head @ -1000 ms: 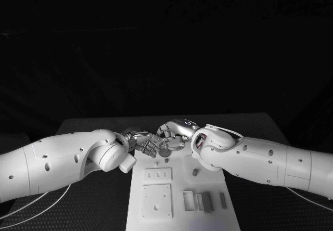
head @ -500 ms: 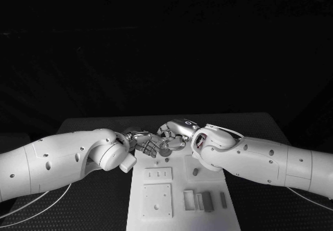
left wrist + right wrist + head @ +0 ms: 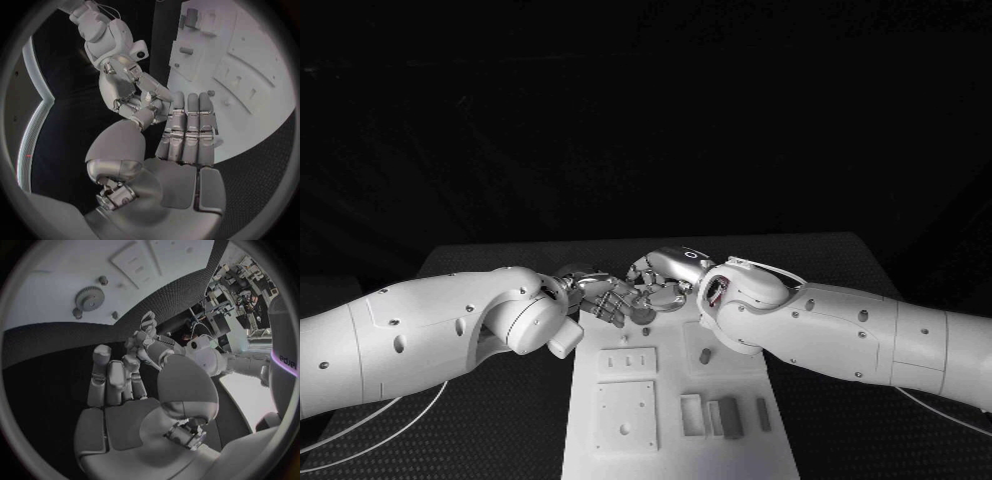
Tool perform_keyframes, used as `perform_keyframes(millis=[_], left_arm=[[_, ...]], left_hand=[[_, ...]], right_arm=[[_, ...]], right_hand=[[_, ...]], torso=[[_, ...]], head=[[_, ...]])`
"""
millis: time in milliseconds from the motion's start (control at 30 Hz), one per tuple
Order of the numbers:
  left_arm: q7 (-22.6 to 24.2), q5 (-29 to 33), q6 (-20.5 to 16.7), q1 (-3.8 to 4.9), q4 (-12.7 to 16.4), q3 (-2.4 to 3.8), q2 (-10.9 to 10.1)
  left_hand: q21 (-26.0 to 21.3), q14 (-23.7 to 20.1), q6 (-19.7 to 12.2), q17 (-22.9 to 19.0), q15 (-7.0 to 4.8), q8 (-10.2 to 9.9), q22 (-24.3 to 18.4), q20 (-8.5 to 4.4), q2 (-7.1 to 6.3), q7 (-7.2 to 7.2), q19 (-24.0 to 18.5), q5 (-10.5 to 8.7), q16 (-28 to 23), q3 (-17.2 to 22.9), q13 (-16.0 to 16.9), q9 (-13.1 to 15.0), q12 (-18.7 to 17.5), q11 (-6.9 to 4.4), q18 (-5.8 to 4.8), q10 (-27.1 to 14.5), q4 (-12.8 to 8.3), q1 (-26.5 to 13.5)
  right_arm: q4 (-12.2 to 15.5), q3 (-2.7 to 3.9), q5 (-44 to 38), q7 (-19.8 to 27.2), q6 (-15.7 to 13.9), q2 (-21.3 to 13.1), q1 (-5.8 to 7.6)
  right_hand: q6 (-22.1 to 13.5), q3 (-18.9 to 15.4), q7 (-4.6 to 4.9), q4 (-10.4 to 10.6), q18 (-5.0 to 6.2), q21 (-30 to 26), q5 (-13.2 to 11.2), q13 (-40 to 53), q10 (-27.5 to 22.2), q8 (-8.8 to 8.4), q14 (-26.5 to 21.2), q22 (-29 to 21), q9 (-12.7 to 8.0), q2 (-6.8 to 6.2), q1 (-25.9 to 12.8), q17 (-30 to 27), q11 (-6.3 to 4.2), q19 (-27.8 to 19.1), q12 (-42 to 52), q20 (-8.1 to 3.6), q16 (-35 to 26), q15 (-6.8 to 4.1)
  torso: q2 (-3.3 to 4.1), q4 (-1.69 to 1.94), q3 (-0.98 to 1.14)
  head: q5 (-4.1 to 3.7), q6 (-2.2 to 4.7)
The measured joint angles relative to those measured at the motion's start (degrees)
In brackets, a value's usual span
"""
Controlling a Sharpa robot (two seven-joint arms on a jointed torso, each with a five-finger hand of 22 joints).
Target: Assemble the parts on the task board
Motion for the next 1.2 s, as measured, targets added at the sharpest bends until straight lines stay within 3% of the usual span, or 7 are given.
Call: perform_keyframes(millis=[133, 667, 733, 767, 900, 1000, 1200], left_arm=[[0.0, -0.02, -0.05, -0.02, 0.03, -0.01, -0.01], [-0.03, -0.05, -0.27, -0.03, 0.11, -0.02, -0.08], [-0.02, -0.04, -0.3, 0.0, 0.12, 0.02, -0.08], [-0.01, -0.04, -0.31, 0.01, 0.15, 0.02, -0.08], [0.05, -0.03, -0.47, 0.07, 0.08, 0.09, -0.09], [0.04, -0.05, -0.59, 0.08, -0.04, 0.09, -0.18], [-0.52, -0.68, -0.47, 0.08, -0.29, 0.08, -0.44]], left_hand=[[0.0, 0.41, 0.04, 1.17, -0.01, 0.46, 0.78, -0.2, 0.68, 0.04, 0.2, 2.27, 0.0, 0.69, 1.56, 0.58, 0.49, -0.29, -0.04, 0.3, -1.17, -2.06], [0.0, 0.61, 0.25, 2.36, -0.21, 0.77, 1.68, -0.61, 0.94, 0.24, -0.2, 2.74, 0.0, 0.96, 3.33, 2.16, 1.3, -0.65, -0.44, 0.68, -1.6, -3.07], [0.0, 0.82, 0.25, 2.64, -0.41, 0.77, 1.92, -0.82, 0.94, 0.24, -0.41, 3.53, 0.0, 0.96, 3.69, 3.21, 1.66, -0.65, -0.44, 0.68, -1.6, -3.38], [0.0, 0.82, 0.25, 2.89, -0.42, 0.77, 2.16, -0.92, 1.0, 0.24, -0.51, 4.09, 0.0, 1.04, 4.0, 3.64, 1.68, -0.65, -0.45, 0.68, -1.68, -3.6], [0.0, 1.43, 0.25, 3.9, -0.6, 0.76, 3.09, -1.12, 0.75, 0.24, -0.72, 3.36, -0.28, 3.54, 5.32, 4.21, 2.51, -0.63, -1.3, 0.69, -1.87, -4.28], [0.0, 1.43, 0.25, 4.25, -0.6, 0.76, 3.45, -1.12, 0.55, 0.24, -0.72, 3.09, -0.33, 4.5, 5.77, 4.62, 2.51, -0.56, -1.29, 0.76, -1.76, -4.93], [0.01, 1.43, 0.25, 4.58, -0.61, 0.72, 3.8, -1.1, 0.54, 0.24, -0.74, 3.09, -0.33, 4.91, 6.12, 4.92, 2.8, -0.59, -1.3, 0.73, -1.87, -5.38]], right_arm=[[0.0, 0.01, 0.0, -0.01, 0.09, 0.01, 0.01], [-0.08, 0.03, 1.29, 0.14, 0.33, 0.02, 0.03], [-0.24, -0.01, 2.37, 0.31, 0.09, 0.0, 0.02], [-0.35, -0.01, 2.9, 0.4, -0.08, 0.0, 0.02], [-0.55, -0.1, 4.98, 0.93, -0.85, -0.24, -0.06], [-0.84, -0.11, 6.23, 1.39, -1.62, -0.79, -0.08], [-1.31, -0.11, 9.02, 2.6, -4.8, -2.92, -0.08]], right_hand=[[0.0, 0.0, 0.0, 0.0, 0.0, 0.0, -0.04, 0.0, 0.0, -0.01, -0.04, 0.0, 0.0, -0.01, 0.0, -0.08, 0.0, 0.0, 0.0, 0.0, 0.0, 0.04], [0.02, -0.06, -0.02, -0.05, -0.01, 0.0, -0.05, -0.17, -0.02, -0.55, -0.85, 0.0, 0.0, -0.17, -0.17, -1.55, 0.03, -0.01, -0.68, 0.01, 0.0, -0.08], [0.19, 0.11, 0.01, 0.11, -0.01, -0.16, -0.05, -0.35, -0.66, -1.38, -2.33, 0.0, 0.16, -0.82, -0.82, -3.39, 0.64, -0.24, -1.14, 0.2, -0.3, 0.14], [1.5, 0.22, 0.21, 0.48, 0.0, -0.85, -0.04, -0.53, -1.69, -2.93, -3.99, 0.0, 0.29, -2.15, -1.59, -4.55, 1.66, -1.24, -1.92, 0.48, -1.0, 0.64], [-2.4, -0.55, 6.15, 1.9, -1.27, -3.15, -0.03, -1.14, -5.83, -7.78, -7.75, 0.0, -1.41, -6.35, -3.67, -5.63, 4.94, -4.75, -4.29, 1.78, -3.24, 4.01], [-4.48, -1.74, 7.7, 2.44, -1.19, -4.57, -0.03, -1.7, -8.19, -9.41, -10.15, -0.03, -2.35, -7.91, -4.24, -6.07, 6.47, -7.16, -5.43, 2.76, -4.52, 5.54], [-7.06, -2.52, 8.85, 4.34, -1.15, -5.67, -0.04, -2.33, -10.58, -10.16, -12.57, -0.1, -2.86, -9.66, -3.8, -6.66, 7.67, -9.38, -5.78, 4.19, -5.33, 6.79]], torso=[[-0.01, 0.04, -0.01], [-0.01, 0.04, -0.02], [-0.01, 0.04, -0.01], [-0.01, 0.04, -0.01], [-0.01, 0.04, 0.01], [-0.01, 0.03, 0.03], [-0.02, 0.03, 0.06]], head=[[-0.05, -0.01], [-0.07, -0.15], [-0.02, -0.2], [0.01, -0.24], [0.13, -0.37], [0.14, -0.41], [0.14, -0.56]])
